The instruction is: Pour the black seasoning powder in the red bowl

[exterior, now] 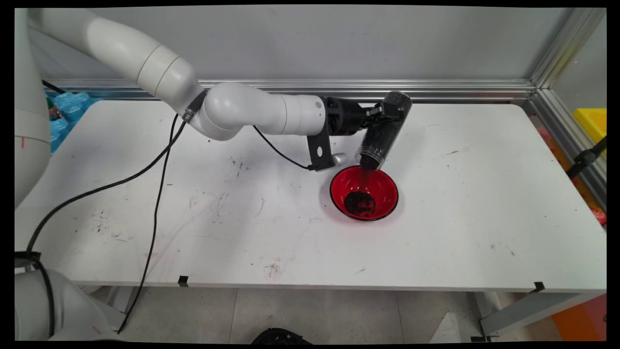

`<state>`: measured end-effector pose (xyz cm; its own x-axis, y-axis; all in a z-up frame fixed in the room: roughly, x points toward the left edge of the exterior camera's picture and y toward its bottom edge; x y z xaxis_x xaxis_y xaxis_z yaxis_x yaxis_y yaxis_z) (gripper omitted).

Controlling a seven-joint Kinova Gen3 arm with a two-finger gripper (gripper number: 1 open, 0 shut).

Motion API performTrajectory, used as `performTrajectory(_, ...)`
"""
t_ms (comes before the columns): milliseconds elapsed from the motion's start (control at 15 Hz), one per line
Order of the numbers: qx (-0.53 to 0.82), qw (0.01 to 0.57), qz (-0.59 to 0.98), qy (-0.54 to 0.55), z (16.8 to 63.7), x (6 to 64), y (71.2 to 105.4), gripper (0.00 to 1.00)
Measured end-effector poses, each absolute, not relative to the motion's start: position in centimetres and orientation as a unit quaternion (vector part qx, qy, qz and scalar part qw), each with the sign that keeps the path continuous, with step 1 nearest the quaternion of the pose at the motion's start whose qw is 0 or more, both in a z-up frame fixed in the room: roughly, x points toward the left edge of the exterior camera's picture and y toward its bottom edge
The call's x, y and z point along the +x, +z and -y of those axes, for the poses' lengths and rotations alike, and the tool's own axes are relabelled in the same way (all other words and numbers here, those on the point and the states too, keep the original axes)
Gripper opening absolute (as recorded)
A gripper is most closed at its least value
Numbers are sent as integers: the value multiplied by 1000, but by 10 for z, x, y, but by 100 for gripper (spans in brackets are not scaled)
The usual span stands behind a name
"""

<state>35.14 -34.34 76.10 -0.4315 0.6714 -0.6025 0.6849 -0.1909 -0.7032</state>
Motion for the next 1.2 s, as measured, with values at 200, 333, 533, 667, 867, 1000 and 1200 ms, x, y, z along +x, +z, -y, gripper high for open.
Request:
performTrajectory(200, 534, 7, -634, -560, 344, 351, 761, 0)
performTrajectory(333, 535, 8, -632, -560, 345, 352, 761, 0)
performTrajectory(533, 536, 9, -630, -562, 346, 352, 761, 0)
performTrajectory(667, 536, 10, -628, -563, 347, 351, 761, 0)
performTrajectory(867, 538, 11, -626, -564, 348, 352, 761, 0)
performTrajectory(1000, 538, 12, -626, -565, 348, 352, 761, 0)
performTrajectory(1200, 538, 12, -625, -566, 349, 351, 762, 0)
